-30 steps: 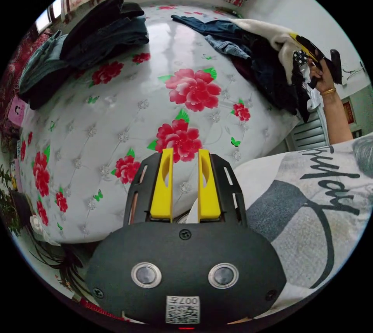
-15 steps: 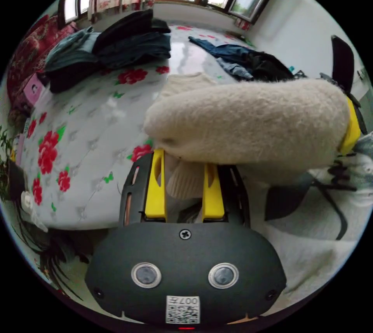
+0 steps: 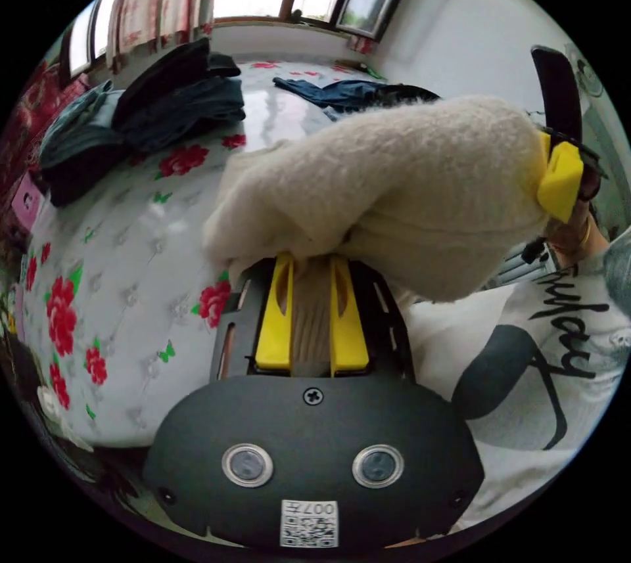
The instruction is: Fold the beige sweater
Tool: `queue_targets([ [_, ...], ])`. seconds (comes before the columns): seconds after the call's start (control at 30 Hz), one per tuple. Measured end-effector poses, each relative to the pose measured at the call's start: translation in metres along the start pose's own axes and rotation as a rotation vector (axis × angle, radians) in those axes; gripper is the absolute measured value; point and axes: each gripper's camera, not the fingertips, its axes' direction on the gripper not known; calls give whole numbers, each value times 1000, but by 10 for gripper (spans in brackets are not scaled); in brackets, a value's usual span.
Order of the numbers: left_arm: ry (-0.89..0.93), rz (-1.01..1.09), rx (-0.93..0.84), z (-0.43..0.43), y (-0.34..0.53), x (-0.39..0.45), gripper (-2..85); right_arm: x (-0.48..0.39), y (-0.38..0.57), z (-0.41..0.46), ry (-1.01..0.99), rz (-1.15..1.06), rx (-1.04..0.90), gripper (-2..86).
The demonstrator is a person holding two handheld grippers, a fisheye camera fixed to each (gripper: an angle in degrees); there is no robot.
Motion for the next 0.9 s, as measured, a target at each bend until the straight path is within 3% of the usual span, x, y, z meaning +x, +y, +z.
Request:
queue_targets([
  [0.17, 110, -125, 16, 11, -19, -12, 51, 34, 11, -39, 202, 30, 69, 23],
  [0.33, 45, -201, -3, 31, -43, 0, 49, 154, 41, -96, 346, 261, 230, 18],
  [0.63, -89, -403, -131, 95, -129, 42, 45, 383, 13, -66, 579, 316, -168, -2],
  [0.73, -131, -470, -174, 111, -155, 48, 44, 432, 18, -80, 548, 374, -148, -4],
  [0.83, -154, -520, -204, 120, -175, 49, 41, 459, 18, -110, 705, 486, -96, -5],
  [0.9, -157, -546, -241, 126, -190, 50, 42, 473, 22, -133, 669, 501, -61, -6],
])
